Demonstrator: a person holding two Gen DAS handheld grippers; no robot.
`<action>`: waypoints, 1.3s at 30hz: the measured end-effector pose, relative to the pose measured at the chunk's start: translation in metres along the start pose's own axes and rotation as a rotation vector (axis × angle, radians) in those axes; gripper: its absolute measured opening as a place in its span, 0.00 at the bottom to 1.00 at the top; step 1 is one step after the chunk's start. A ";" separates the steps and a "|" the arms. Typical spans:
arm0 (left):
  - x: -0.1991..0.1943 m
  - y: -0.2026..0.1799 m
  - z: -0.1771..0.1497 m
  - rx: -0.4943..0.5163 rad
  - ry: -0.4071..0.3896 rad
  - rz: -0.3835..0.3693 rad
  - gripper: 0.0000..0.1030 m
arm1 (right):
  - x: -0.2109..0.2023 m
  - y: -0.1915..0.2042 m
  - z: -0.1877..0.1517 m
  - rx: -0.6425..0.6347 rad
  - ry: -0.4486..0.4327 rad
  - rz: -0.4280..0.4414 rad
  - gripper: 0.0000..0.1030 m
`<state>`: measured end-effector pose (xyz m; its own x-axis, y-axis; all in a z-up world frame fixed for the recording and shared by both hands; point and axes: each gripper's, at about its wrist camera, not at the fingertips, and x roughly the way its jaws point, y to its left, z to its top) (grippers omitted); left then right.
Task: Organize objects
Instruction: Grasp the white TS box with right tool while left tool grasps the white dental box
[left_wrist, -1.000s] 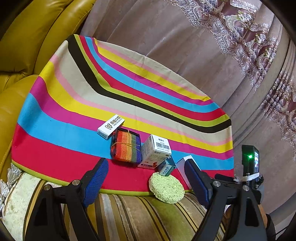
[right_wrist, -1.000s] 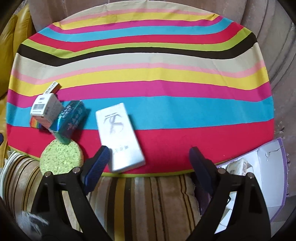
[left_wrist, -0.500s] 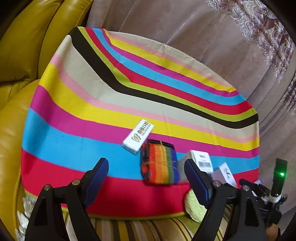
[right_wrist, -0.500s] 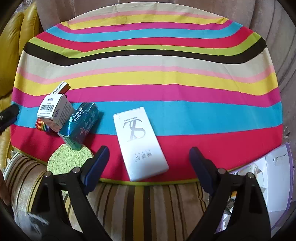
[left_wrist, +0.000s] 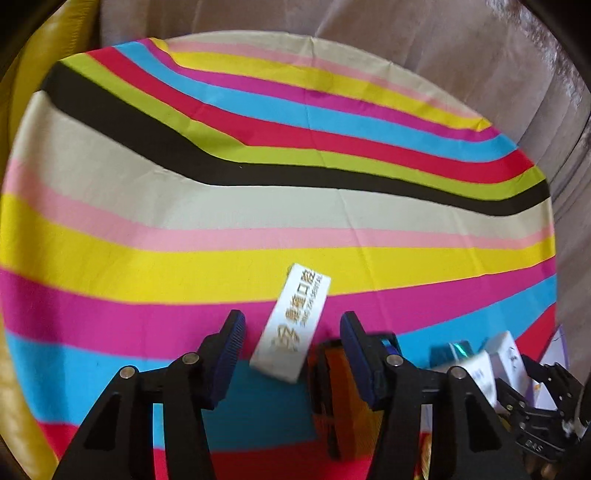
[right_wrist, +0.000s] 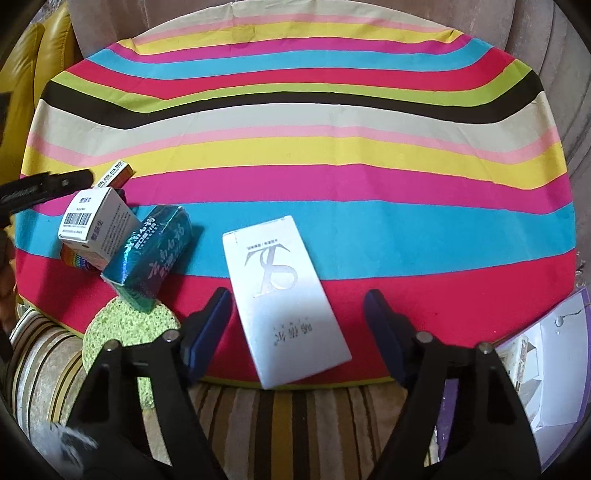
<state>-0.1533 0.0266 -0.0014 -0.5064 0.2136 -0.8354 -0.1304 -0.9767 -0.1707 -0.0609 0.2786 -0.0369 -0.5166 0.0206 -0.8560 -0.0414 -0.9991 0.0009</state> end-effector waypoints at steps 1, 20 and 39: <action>0.007 -0.001 0.004 0.010 0.017 0.013 0.53 | 0.000 -0.001 0.000 0.004 -0.001 0.003 0.73; 0.001 0.013 -0.003 -0.012 -0.028 0.143 0.31 | 0.007 -0.002 -0.001 0.025 0.012 0.061 0.45; -0.113 -0.057 -0.078 -0.075 -0.208 -0.019 0.31 | -0.034 -0.018 -0.015 0.075 -0.089 0.084 0.45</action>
<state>-0.0225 0.0561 0.0619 -0.6705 0.2241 -0.7072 -0.0815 -0.9698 -0.2301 -0.0296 0.2955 -0.0159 -0.5943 -0.0569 -0.8022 -0.0568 -0.9920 0.1125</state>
